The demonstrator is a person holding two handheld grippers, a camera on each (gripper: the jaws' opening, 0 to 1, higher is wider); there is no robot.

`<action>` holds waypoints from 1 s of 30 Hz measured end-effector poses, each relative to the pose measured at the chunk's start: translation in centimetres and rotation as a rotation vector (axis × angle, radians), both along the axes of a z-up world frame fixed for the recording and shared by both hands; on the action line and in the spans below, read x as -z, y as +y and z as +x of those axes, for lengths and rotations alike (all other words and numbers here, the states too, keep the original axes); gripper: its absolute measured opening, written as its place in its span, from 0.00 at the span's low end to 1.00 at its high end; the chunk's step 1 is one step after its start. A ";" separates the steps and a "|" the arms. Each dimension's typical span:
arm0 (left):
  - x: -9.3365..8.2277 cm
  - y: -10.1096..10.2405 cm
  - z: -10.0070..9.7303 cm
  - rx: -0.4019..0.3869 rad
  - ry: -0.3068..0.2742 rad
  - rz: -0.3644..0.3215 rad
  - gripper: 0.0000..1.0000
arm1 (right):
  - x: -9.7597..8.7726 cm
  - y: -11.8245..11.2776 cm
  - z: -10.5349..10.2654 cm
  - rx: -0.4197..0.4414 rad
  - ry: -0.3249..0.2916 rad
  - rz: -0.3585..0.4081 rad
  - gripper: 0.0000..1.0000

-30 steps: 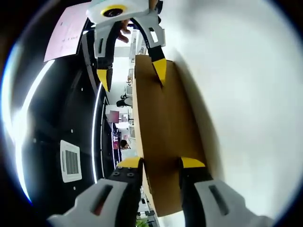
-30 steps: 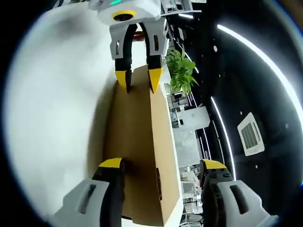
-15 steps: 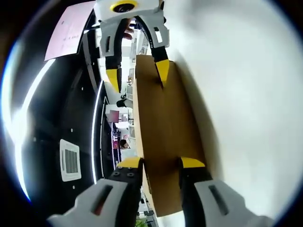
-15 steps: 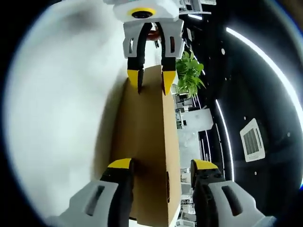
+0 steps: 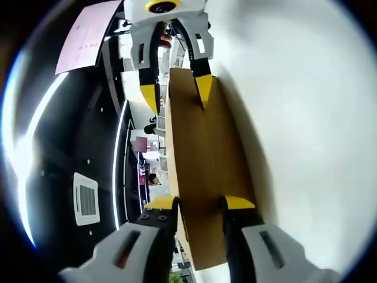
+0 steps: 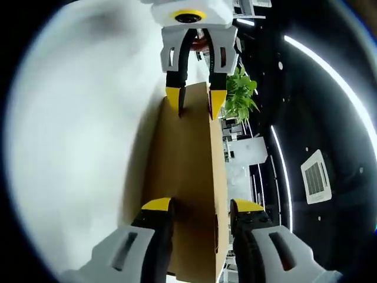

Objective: Operate the shoe box by opening the lid, removing the specified soft item, and placing it in the target area until the item is outside and the box remains undamaged.

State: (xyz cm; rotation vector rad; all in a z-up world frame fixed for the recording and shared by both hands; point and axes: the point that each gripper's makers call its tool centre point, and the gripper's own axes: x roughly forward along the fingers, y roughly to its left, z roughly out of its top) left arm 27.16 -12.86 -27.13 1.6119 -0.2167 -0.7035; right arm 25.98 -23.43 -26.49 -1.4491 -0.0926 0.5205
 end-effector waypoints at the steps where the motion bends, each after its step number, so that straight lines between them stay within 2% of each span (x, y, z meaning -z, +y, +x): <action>1: 0.0 0.0 0.0 0.000 0.001 -0.001 0.30 | 0.1 0.0 0.0 -0.001 0.002 -0.001 0.35; 4: 0.0 0.0 0.0 -0.005 0.003 -0.003 0.30 | 0.4 0.0 -0.1 -0.003 0.013 -0.003 0.30; 5: 0.0 -0.1 0.0 -0.007 0.003 -0.004 0.30 | 0.8 0.0 -0.2 -0.002 0.026 -0.001 0.30; 6: 0.0 -0.1 0.0 -0.008 0.003 -0.005 0.30 | 0.5 0.0 -0.2 -0.004 0.009 0.000 0.30; 30: 0.0 -0.2 0.0 -0.023 0.011 -0.025 0.30 | 0.5 0.0 -0.1 0.004 0.028 0.003 0.29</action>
